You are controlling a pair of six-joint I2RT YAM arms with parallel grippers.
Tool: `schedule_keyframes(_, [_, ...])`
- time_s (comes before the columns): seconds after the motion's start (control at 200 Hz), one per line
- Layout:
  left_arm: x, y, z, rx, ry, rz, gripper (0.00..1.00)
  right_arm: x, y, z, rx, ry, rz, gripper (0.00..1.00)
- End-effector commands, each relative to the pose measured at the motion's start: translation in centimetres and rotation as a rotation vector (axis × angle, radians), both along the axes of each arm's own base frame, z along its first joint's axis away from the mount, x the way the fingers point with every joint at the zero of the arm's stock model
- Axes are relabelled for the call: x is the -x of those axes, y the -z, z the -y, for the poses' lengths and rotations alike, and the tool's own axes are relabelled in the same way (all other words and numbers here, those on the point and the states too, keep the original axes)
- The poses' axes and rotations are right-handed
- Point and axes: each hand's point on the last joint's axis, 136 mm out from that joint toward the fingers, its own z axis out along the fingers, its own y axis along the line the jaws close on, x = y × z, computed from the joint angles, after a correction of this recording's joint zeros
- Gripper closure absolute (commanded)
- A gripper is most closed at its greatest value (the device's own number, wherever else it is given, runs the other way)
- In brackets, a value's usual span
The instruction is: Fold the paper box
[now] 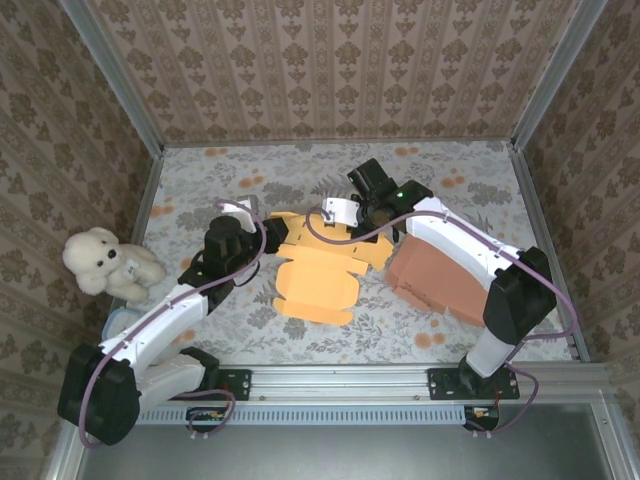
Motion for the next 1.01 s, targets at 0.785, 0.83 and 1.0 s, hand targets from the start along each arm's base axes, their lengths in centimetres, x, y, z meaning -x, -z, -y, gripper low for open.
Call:
schedule_keyframes(0.785, [-0.1, -2.3, 5.5, 0.002, 0.162, 0.103, 0.74, 0.9, 0.1, -1.2, -0.021, -0.068, 0.04, 1.0])
schedule_keyframes(0.83, [-0.2, -1.8, 4.8, 0.005, 0.14, 0.094, 0.74, 0.8, 0.3, -1.1, -0.008, -0.066, 0.041, 1.0])
schedule_keyframes(1.0, [-0.1, 0.4, 2.2, 0.019, 0.091, 0.048, 0.74, 0.3, 0.3, -0.8, 0.008, -0.049, 0.059, 1.0])
